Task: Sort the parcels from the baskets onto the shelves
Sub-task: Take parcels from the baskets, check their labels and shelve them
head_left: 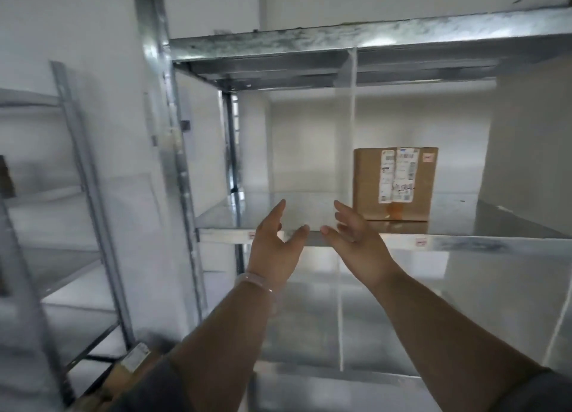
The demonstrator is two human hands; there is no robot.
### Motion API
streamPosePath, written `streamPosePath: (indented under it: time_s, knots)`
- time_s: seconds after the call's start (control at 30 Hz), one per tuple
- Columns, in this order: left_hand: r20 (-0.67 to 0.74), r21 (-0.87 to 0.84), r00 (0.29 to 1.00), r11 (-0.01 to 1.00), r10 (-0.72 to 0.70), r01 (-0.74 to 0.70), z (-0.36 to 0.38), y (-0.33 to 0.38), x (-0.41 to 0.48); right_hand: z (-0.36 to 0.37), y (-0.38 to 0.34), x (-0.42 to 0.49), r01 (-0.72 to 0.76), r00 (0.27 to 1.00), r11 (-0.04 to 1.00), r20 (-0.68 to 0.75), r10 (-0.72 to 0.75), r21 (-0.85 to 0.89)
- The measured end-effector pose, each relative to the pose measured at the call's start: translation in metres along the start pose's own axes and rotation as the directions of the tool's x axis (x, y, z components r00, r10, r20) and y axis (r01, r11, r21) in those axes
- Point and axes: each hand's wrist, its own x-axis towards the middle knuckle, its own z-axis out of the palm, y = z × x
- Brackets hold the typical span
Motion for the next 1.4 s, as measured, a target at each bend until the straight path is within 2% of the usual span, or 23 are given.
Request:
streamPosePath:
  time_s: [0.2, 0.33, 0.47, 0.7, 0.97, 1.13, 1.3, 1.4]
  knots:
    - [-0.082, 0.131, 0.994, 0.988, -0.066, 0.077, -0.166, -0.056, -0.025, 0.163, -0.036, -0.04, -0.037, 0.988, 0.998, 0.155, 0.028, 0.059]
    - [-0.141, 0.195, 0.979, 0.966, -0.146, 0.172, -0.251, -0.104, -0.04, 0.262, -0.048, -0.063, -0.06, 0.949, 0.998, 0.312, 0.049, 0.026]
    - [-0.179, 0.244, 0.956, 0.931, -0.231, 0.271, -0.315, -0.152, -0.05, 0.337, -0.047, -0.073, -0.048, 0.902, 0.999, 0.429, 0.05, -0.016]
    - [-0.132, 0.278, 0.911, 0.868, -0.39, 0.412, -0.375, -0.242, -0.035, 0.449, 0.004, -0.061, -0.135, 0.843, 0.99, 0.519, 0.138, -0.044]
    - [-0.072, 0.295, 0.847, 0.8, -0.527, 0.523, -0.394, -0.346, 0.022, 0.531, 0.095, -0.009, -0.302, 0.771, 0.941, 0.542, 0.336, -0.153]
    - [0.011, 0.3, 0.796, 0.762, -0.605, 0.574, -0.402, -0.428, 0.043, 0.567, 0.152, 0.01, -0.399, 0.735, 0.879, 0.482, 0.477, -0.261]
    - [0.103, 0.363, 0.683, 0.667, -0.723, 0.651, -0.418, -0.518, 0.066, 0.604, 0.207, 0.01, -0.474, 0.673, 0.805, 0.443, 0.593, -0.357]
    - [0.147, 0.434, 0.674, 0.66, -0.724, 0.614, -0.428, -0.565, 0.085, 0.625, 0.239, 0.014, -0.556, 0.638, 0.724, 0.349, 0.687, -0.408]
